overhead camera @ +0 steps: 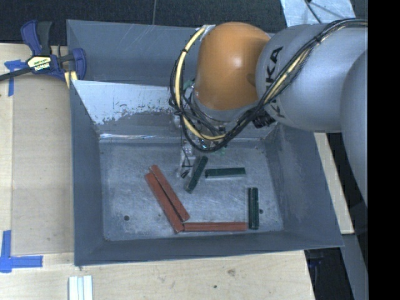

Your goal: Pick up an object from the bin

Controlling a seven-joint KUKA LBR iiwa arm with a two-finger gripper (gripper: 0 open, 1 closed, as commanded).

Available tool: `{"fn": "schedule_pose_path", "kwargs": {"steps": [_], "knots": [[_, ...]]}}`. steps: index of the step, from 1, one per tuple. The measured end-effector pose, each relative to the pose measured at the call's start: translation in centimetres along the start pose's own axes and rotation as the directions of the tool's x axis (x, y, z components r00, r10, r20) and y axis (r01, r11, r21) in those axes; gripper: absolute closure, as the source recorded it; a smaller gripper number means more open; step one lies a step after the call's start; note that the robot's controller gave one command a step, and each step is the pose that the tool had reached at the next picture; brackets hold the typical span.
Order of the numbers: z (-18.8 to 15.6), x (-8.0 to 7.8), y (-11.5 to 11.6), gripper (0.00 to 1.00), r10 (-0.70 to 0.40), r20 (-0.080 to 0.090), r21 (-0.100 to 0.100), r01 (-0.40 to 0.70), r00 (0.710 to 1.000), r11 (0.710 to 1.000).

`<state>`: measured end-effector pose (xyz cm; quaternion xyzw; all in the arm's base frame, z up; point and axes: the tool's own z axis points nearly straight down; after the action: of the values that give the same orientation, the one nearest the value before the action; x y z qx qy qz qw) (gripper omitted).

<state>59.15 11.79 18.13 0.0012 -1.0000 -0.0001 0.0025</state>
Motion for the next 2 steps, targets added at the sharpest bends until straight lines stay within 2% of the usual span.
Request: {"fn": "schedule_pose_path", "kwargs": {"steps": [1, 2], "knots": [[11.3, 2.3, 1.3, 0.0, 0.231, -0.001, -0.001, -0.231, 0.973, 0.973], [8.1, 5.0, 2.0, 0.0, 0.404, 0.004, -0.001, -0.404, 0.915, 0.915]]}}
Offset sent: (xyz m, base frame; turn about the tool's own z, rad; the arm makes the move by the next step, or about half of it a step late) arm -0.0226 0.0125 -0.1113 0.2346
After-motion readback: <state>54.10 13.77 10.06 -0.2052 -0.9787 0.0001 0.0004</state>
